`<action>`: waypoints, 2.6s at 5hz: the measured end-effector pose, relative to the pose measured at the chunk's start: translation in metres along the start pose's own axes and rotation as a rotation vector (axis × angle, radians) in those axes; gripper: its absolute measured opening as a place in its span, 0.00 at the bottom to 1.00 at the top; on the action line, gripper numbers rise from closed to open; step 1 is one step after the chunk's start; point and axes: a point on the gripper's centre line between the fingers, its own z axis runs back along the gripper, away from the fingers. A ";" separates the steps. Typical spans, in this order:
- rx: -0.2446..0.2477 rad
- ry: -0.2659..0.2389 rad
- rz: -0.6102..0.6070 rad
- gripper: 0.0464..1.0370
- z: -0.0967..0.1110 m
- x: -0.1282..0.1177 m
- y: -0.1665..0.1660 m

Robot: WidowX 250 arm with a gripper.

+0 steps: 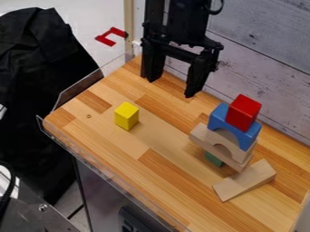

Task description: Take the red cube off the tower

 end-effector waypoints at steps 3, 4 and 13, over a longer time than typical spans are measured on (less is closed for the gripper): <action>-0.043 0.005 -0.073 0.96 0.009 0.002 -0.025; -0.020 -0.007 -0.152 0.96 0.018 0.000 -0.043; 0.111 0.127 -0.105 0.91 -0.018 0.018 -0.078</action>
